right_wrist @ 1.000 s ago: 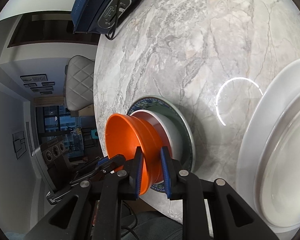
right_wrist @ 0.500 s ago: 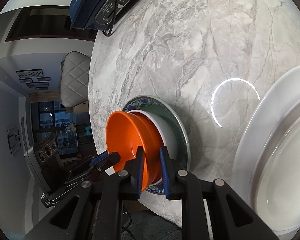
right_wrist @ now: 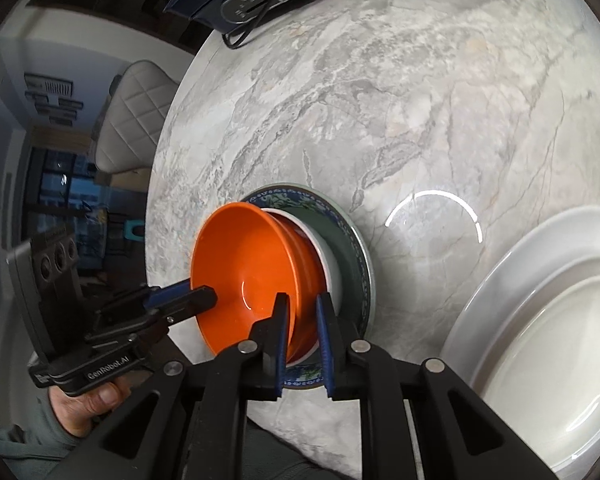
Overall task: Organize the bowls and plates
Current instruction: 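Lift the orange bowl and lower it into the white bowl, then open both tools and close them on the rim of the nested bowls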
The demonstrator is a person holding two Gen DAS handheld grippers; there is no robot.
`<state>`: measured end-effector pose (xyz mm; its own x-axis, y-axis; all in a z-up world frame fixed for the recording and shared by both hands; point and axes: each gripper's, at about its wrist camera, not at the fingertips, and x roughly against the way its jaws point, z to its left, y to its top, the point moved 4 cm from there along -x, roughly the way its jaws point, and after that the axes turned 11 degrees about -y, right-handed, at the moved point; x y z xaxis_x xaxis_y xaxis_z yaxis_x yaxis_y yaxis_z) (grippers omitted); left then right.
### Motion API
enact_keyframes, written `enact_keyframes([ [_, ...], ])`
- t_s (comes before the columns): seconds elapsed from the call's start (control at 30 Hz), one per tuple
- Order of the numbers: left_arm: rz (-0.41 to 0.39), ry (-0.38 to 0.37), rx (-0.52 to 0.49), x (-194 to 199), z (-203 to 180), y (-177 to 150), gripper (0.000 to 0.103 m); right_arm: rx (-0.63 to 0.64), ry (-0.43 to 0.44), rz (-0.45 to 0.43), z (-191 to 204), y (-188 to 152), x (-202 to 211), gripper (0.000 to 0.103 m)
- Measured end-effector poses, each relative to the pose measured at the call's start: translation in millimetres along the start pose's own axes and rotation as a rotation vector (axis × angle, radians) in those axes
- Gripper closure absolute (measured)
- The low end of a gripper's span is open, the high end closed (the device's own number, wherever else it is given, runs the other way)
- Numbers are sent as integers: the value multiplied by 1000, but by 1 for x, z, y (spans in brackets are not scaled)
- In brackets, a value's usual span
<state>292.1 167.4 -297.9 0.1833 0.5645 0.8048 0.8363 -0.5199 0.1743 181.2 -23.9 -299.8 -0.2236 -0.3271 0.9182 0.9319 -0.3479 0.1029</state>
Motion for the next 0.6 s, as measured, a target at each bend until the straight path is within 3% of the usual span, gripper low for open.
enact_keyframes([
  [0.1, 3, 11, 3, -1, 0, 0, 81, 28, -31, -10, 3, 0, 2, 87],
  [0.2, 0, 22, 8, -1, 2, -1, 64, 37, -49, -18, 2, -1, 4, 86],
  [0.23, -4, 24, 8, -1, 2, -2, 51, 38, -59, -17, 2, -1, 4, 84],
  [0.27, -7, 20, 9, 0, 2, -1, 49, 36, -62, -15, 1, -1, 3, 84],
  [0.47, -27, 5, 10, 5, -1, -1, 49, 17, -51, 0, -2, -2, -2, 79],
  [0.53, -43, -7, 13, 9, -2, -1, 48, 22, -47, -5, 0, -2, -1, 65],
  [0.6, -66, -15, 19, 16, 1, 1, 45, 30, -45, -29, 1, 0, 7, 60],
])
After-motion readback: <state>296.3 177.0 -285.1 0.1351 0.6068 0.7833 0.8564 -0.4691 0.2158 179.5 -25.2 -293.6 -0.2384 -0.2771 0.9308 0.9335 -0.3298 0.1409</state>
